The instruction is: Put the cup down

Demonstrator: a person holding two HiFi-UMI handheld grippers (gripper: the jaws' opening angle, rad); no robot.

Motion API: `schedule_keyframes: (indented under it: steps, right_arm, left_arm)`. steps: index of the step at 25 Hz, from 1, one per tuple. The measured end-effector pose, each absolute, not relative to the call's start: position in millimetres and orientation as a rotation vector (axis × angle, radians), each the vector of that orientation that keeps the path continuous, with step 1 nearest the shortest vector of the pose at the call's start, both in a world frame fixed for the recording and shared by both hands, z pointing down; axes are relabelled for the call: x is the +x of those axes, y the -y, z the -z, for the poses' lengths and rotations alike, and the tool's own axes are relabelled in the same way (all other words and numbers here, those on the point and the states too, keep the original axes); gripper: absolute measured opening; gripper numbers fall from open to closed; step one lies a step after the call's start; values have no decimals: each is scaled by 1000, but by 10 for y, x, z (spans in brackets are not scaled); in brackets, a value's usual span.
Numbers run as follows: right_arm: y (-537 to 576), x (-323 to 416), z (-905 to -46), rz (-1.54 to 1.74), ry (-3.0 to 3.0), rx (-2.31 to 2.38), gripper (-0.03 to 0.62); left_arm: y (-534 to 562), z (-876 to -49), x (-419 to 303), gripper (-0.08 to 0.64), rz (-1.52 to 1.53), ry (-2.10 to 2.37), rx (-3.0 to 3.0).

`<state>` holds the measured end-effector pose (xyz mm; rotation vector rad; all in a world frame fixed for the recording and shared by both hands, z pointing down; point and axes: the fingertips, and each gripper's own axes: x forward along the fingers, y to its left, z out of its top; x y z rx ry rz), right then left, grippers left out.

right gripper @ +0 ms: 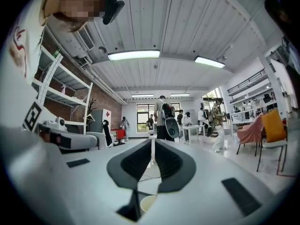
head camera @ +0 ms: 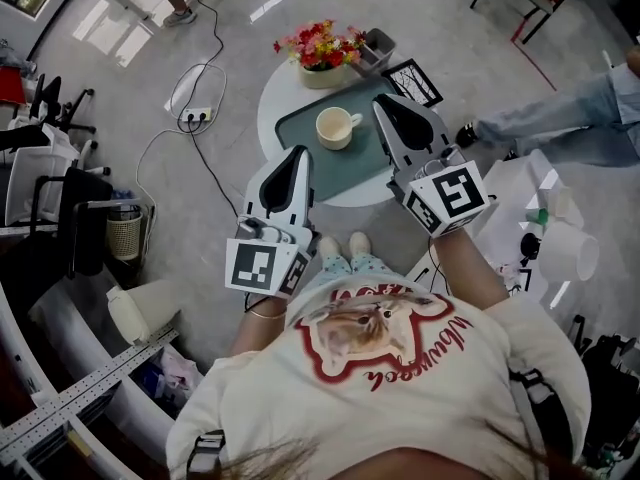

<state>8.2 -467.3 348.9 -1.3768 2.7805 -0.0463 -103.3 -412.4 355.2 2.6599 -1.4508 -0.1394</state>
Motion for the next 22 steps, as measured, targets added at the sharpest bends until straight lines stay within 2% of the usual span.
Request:
schedule_keyframes:
  steps: [9, 22]
  right_arm:
    - [4416, 36, -2917, -65, -2796, -1243, 32]
    - [4300, 276, -2714, -22, -2770, -1132, 32]
  left_arm:
    - [4170, -3171, -777, 15, 190, 1411, 2739]
    - [4161, -3055, -649, 15, 242, 1502, 2706]
